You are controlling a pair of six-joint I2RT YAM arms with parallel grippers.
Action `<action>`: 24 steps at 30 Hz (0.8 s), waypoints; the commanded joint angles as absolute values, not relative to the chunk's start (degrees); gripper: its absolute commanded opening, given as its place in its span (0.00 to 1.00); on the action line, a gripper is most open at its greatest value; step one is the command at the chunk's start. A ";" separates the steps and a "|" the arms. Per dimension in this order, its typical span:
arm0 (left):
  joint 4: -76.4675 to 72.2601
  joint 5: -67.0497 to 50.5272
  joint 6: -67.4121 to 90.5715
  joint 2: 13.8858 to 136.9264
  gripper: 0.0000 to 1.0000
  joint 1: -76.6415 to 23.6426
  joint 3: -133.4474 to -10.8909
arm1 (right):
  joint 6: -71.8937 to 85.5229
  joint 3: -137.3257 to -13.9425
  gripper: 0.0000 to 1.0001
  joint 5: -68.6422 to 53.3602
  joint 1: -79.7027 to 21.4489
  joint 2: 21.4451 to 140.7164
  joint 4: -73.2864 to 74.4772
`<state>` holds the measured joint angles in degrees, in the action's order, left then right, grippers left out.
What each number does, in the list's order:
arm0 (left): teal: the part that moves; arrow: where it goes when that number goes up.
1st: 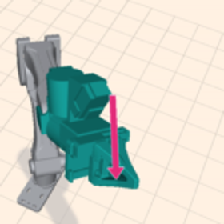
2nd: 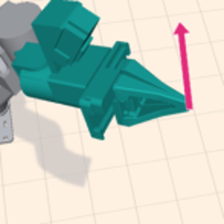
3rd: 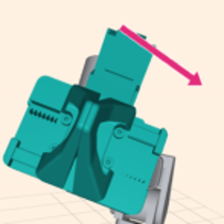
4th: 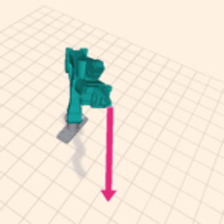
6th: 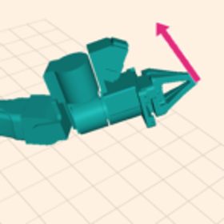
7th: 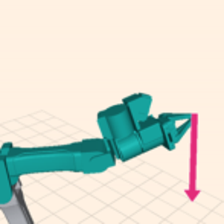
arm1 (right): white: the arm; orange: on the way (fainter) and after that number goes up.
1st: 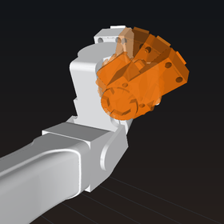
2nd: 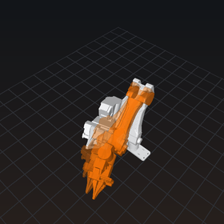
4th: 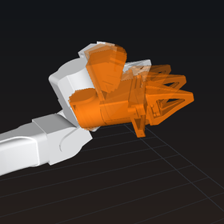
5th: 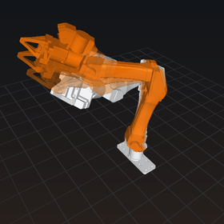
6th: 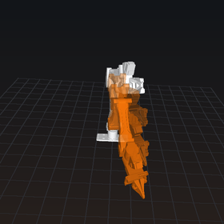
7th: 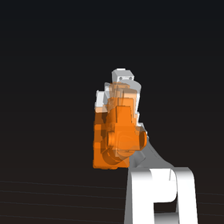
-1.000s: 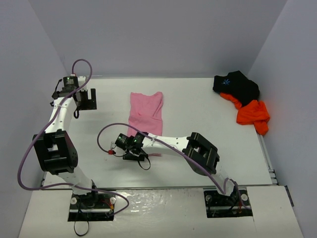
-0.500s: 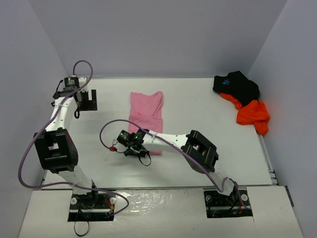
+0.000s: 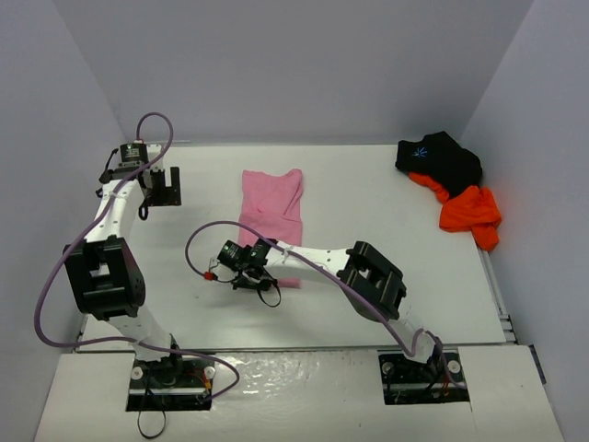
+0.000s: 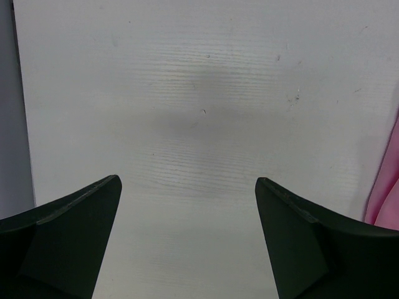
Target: Fold and stack the t-shirts
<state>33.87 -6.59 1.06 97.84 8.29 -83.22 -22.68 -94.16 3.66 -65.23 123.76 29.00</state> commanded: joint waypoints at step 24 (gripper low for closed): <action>33.90 -8.20 0.09 94.11 0.87 8.79 -86.97 | -30.52 -115.29 0.00 21.96 -63.49 113.91 40.30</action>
<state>34.42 -7.10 0.60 97.69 8.32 -83.24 -26.71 -109.02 16.29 -65.96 117.18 38.43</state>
